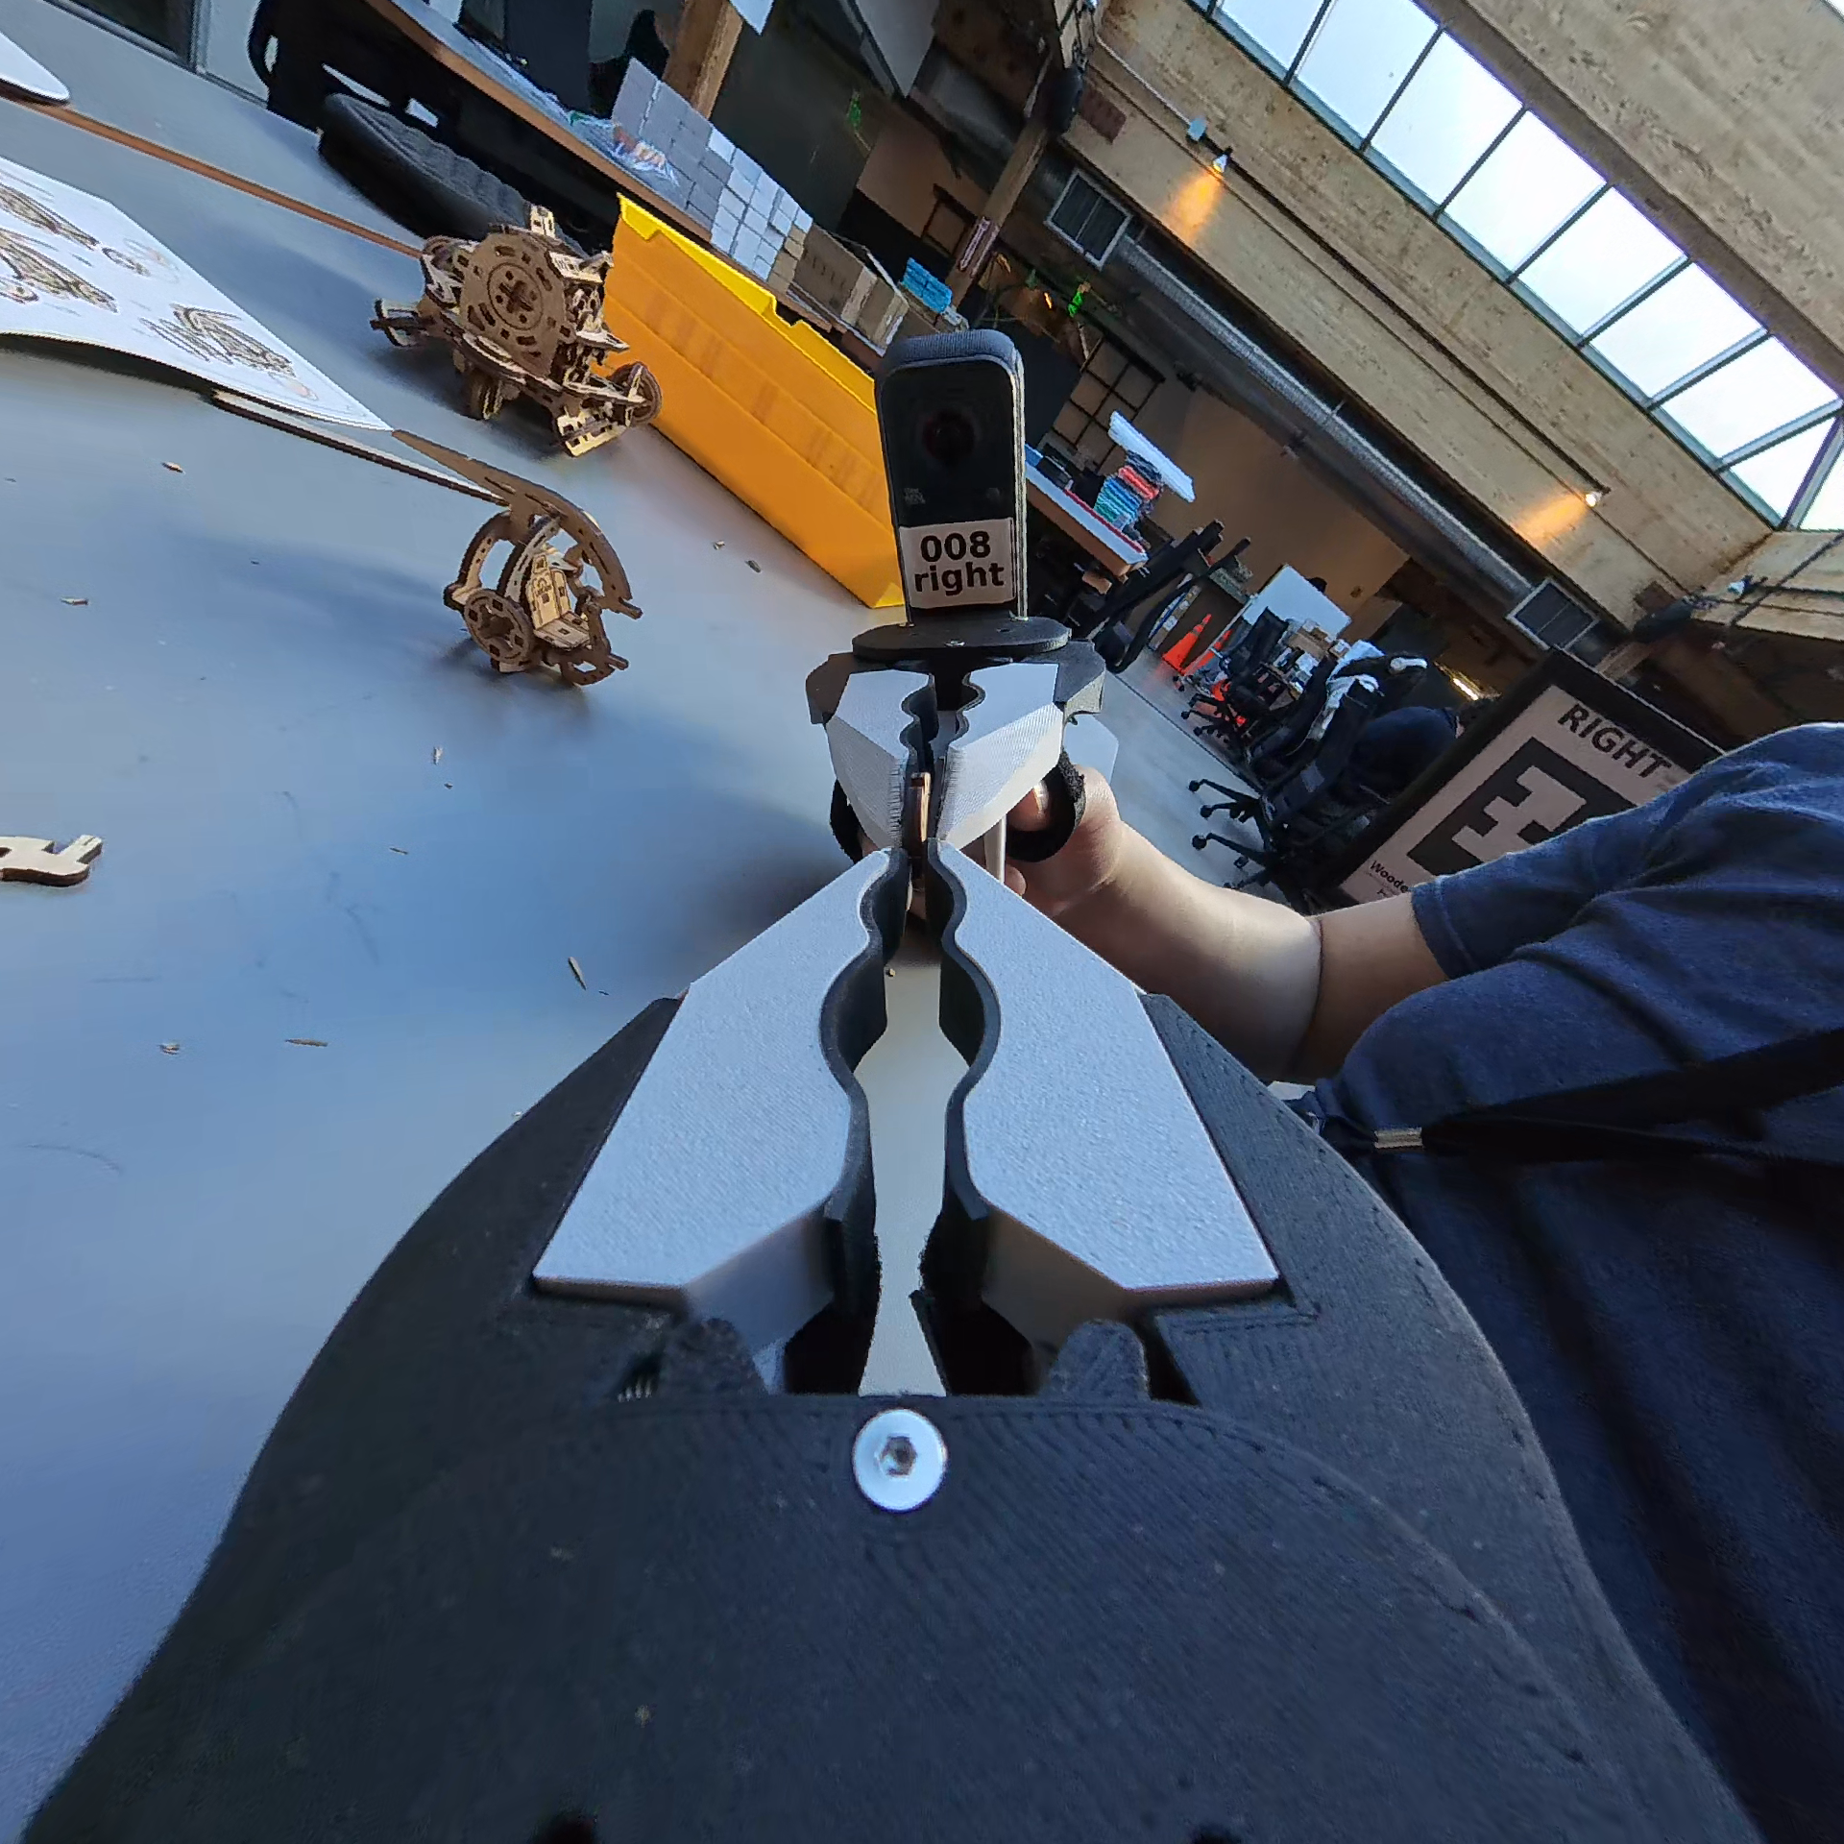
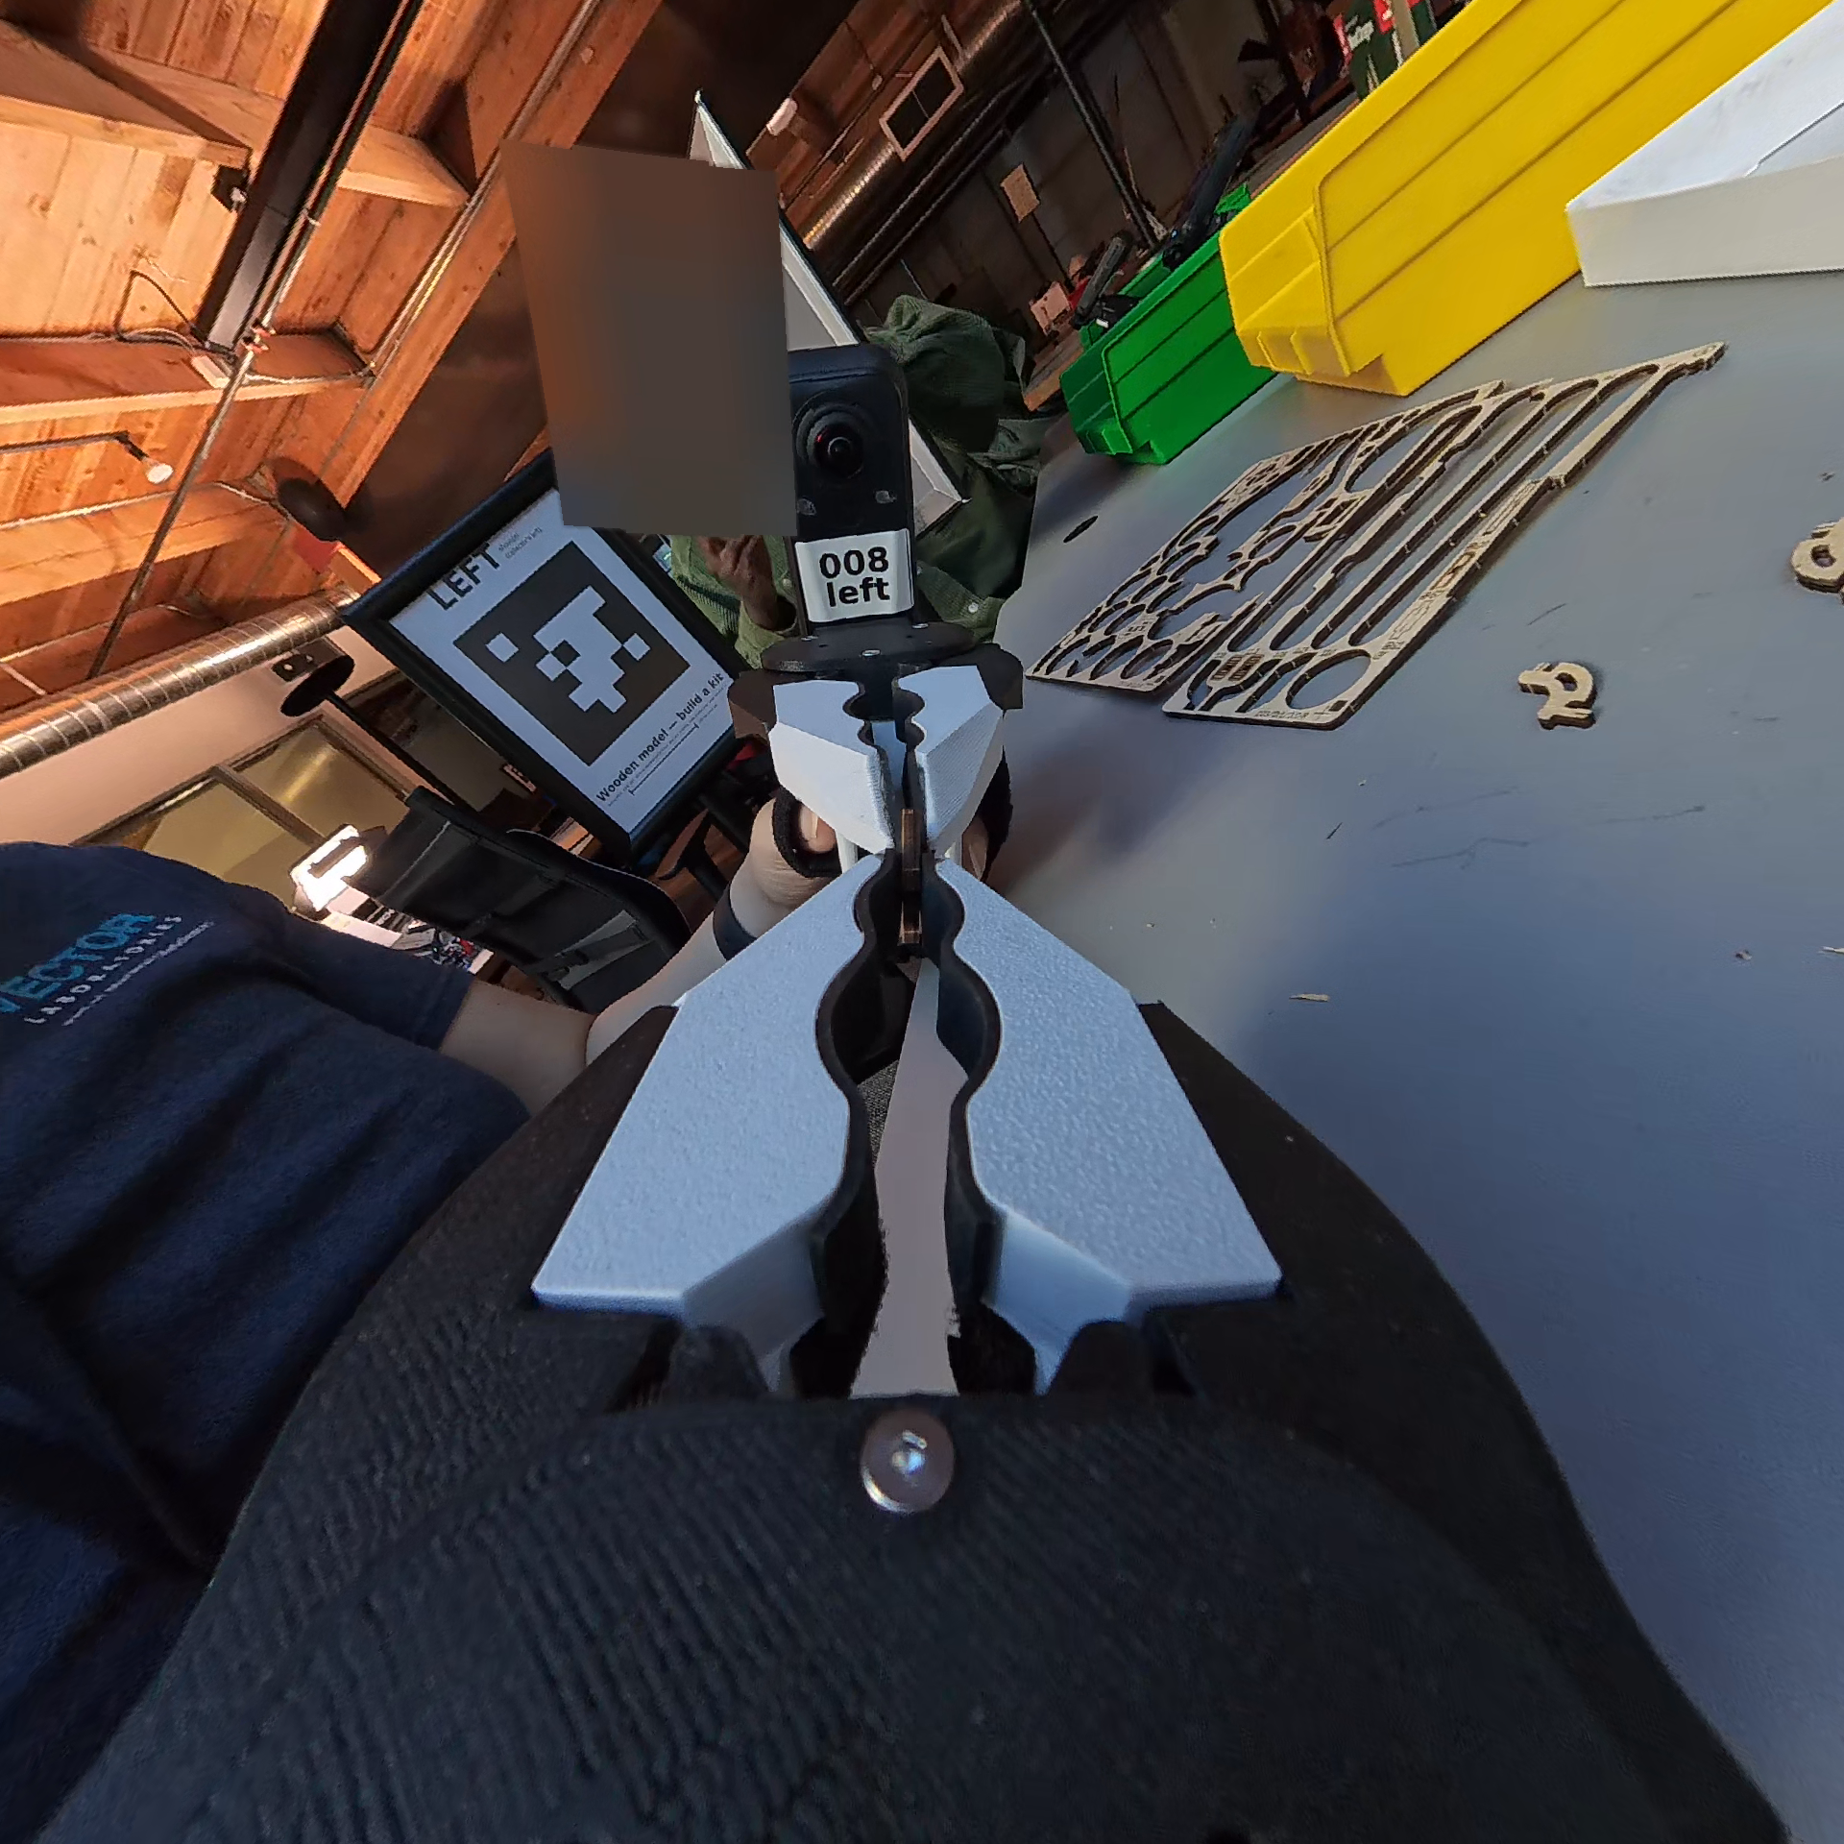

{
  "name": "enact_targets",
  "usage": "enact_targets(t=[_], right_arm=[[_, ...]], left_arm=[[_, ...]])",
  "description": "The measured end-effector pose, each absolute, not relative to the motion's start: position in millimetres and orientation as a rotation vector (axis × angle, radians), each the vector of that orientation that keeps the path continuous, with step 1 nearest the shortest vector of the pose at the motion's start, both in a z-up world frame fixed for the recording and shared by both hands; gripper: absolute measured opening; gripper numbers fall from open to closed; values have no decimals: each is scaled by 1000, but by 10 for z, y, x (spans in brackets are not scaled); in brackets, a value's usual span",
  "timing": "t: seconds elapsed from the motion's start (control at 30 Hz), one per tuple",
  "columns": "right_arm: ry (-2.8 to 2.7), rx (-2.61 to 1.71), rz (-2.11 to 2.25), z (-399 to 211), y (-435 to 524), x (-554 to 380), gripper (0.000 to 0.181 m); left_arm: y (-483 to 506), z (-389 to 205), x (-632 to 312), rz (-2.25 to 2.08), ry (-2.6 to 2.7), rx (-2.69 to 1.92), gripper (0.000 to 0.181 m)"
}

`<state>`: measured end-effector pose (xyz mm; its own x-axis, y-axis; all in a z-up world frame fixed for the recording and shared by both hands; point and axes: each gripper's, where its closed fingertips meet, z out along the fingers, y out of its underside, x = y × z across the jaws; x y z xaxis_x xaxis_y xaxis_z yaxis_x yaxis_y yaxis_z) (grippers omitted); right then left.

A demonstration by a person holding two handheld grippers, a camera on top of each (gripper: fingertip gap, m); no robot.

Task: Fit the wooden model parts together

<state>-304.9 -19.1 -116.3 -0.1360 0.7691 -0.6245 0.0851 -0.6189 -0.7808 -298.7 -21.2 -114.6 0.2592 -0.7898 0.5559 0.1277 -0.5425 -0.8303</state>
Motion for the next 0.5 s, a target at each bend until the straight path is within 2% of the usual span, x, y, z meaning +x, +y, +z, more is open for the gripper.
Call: enact_targets(t=[0.5], right_arm=[[-952, -1636, 1804, -1156, -187, -3046, 0]], left_arm=[[-209, -1138, -2981, -1422, 598, -1699, 1]])
